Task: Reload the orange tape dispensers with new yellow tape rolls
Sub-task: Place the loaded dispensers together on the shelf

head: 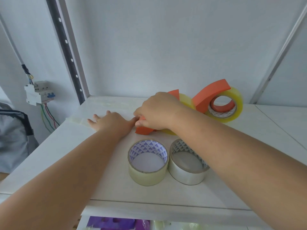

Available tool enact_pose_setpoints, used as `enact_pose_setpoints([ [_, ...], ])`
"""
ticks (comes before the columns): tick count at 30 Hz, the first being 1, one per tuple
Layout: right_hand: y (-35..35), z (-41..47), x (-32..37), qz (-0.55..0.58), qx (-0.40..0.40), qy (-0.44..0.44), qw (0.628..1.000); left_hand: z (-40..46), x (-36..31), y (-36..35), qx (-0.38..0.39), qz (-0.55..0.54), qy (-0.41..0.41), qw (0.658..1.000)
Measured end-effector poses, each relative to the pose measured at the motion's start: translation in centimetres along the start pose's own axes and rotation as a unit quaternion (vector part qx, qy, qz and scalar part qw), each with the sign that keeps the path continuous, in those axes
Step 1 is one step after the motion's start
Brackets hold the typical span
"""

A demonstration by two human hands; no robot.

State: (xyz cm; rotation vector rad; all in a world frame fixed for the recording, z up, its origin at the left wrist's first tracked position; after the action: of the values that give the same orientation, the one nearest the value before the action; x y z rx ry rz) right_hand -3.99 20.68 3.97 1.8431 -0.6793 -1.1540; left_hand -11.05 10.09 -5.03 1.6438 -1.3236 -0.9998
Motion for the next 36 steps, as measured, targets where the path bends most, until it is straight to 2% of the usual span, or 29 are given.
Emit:
enact_pose_setpoints([
  [7, -0.9, 1.2, 0.7, -0.033, 0.084, -0.017, 0.996, 0.1, -0.1, -0.3, -0.008, -0.005, -0.015, 1.000],
  [9, -0.8, 1.3, 0.8, -0.015, 0.098, -0.033, 0.995, -0.3, -0.4, 0.2, -0.039, 0.022, -0.022, 0.999],
  [10, -0.7, 1.3, 0.8, -0.005, 0.102, -0.039, 0.994, -0.4, -0.9, 0.7, -0.073, 0.049, -0.045, 0.995],
  [12, -0.6, 1.3, 0.9, 0.011, 0.102, -0.042, 0.994, -0.5, -2.5, 1.0, -0.118, 0.073, -0.143, 0.980],
  [14, -0.7, 1.1, 0.9, 0.016, 0.100, -0.042, 0.994, -0.1, -3.4, 0.6, -0.087, 0.042, -0.229, 0.969],
  [16, -0.9, 1.0, 0.9, 0.013, 0.095, -0.039, 0.995, 0.8, -3.4, -0.2, -0.034, 0.025, -0.256, 0.966],
  [19, -1.1, 1.1, 0.7, 0.012, 0.100, -0.037, 0.994, 1.3, -3.3, -0.7, -0.001, 0.041, -0.260, 0.965],
  [24, -1.4, 1.3, 0.7, -0.032, 0.137, -0.031, 0.990, 1.4, -3.2, -0.9, -0.003, 0.049, -0.252, 0.966],
  [36, -1.4, 1.4, 0.2, -0.007, 0.174, -0.029, 0.984, 0.9, -3.1, -0.8, 0.005, 0.040, -0.248, 0.968],
])
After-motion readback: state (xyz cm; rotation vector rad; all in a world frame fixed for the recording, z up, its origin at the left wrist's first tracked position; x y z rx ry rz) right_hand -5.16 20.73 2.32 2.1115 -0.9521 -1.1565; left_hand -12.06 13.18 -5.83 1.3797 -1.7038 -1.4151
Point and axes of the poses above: each hand's wrist, its own z-axis towards the middle knuckle, its own y-axis out of the back of the hand, x = y × z, the point moved 8 cm from there along z, towards the middle knuckle, and after that the axes turned 15 degrees about x, right-handed, at the moved point
